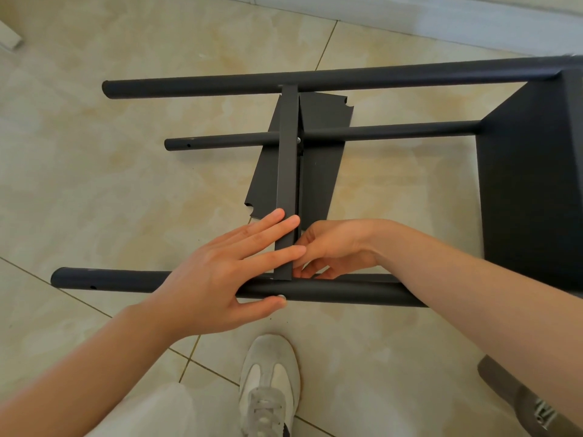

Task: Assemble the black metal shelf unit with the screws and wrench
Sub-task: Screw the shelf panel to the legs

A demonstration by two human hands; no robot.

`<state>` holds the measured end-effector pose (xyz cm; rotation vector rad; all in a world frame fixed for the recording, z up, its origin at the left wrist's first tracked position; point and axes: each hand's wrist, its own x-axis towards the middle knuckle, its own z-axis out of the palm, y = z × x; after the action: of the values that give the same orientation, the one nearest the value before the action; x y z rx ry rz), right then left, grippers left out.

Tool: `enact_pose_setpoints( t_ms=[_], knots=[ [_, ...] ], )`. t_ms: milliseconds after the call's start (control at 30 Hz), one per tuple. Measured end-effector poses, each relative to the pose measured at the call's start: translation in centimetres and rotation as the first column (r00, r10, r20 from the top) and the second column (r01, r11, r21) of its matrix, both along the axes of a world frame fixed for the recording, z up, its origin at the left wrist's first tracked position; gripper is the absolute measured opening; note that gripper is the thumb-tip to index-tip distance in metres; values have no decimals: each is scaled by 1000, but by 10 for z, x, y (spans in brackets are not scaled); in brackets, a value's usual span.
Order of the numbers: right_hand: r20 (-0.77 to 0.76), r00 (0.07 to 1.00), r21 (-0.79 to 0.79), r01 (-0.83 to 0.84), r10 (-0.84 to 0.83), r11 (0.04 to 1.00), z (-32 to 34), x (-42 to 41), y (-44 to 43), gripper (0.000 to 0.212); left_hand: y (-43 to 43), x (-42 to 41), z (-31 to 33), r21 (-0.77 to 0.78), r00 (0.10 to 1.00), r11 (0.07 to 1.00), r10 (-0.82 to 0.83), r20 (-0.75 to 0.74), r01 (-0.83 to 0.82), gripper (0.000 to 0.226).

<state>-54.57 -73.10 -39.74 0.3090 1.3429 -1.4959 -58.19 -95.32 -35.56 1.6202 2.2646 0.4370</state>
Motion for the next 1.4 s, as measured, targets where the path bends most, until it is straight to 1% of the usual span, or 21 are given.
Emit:
enact_pose_setpoints(
  t_ms=[100,233,267,333,367,467,600,700,733,767,833,867,1000,1033,1100,1133,1167,1267,1400],
  knots=[
    [-4,1000,-14,-13,13,1000,0,1,5,13,0,0,0,-14,1000,1000,-2,-1,2,61],
    [-15,1000,12,-23,24,1000,0,1,2,12,0,0,-1,-10,1000,1000,-3,-8,3,61],
    [-17,1000,18,-18,19,1000,0,1,-1,14,0,0,-1,-8,1000,1000,-2,-12,2,61],
    [-16,1000,11,-5,5,1000,-1,0,-3,28,0,0,-1,-5,1000,1000,1,-12,-1,61],
    [-14,1000,3,-3,3,1000,-1,0,-3,30,-1,0,-1,-4,1000,1000,2,-10,-2,61],
    [0,1000,-16,-3,3,1000,0,1,3,14,0,0,0,-6,1000,1000,1,1,-1,61],
    [-6,1000,0,-10,10,1000,-1,1,2,11,0,0,-1,-7,1000,1000,1,4,-1,61],
    [-13,1000,18,4,-4,1000,-2,1,-4,28,-1,0,-2,-15,1000,1000,0,-18,-1,61],
    [-12,1000,11,0,0,1000,-2,0,-4,31,-1,0,-2,-19,1000,1000,0,-25,-1,61],
    [-11,1000,2,-1,1,1000,-1,0,-2,31,-1,0,-2,-19,1000,1000,0,-29,0,61],
    [-4,1000,-11,-17,16,1000,1,0,1,15,0,0,-1,-15,1000,1000,0,-22,0,61],
    [-5,1000,-15,-18,17,1000,1,0,3,12,0,0,-1,-13,1000,1000,0,-15,0,60],
    [-1,1000,-15,-5,5,1000,-1,1,2,9,-1,0,-1,-13,1000,1000,4,-6,-4,61],
    [-4,1000,-11,0,0,1000,-2,1,0,13,-1,0,-1,-10,1000,1000,4,-5,-4,60],
    [-7,1000,-5,3,-3,1000,-2,1,-3,29,-1,1,-1,-8,1000,1000,3,-3,-3,60],
    [-7,1000,-8,-3,3,1000,-3,1,-3,32,-1,0,-1,-7,1000,1000,2,-4,-2,60],
    [-6,1000,-10,-8,8,1000,-2,0,-3,30,-1,0,-1,-7,1000,1000,2,-4,-2,60],
    [-7,1000,-25,-13,13,1000,2,1,2,18,-1,-1,-2,-13,1000,1000,0,-10,0,61],
    [-23,1000,11,-5,5,1000,1,2,1,26,-1,-1,-2,-14,1000,1000,-3,-20,3,61]
  ],
)
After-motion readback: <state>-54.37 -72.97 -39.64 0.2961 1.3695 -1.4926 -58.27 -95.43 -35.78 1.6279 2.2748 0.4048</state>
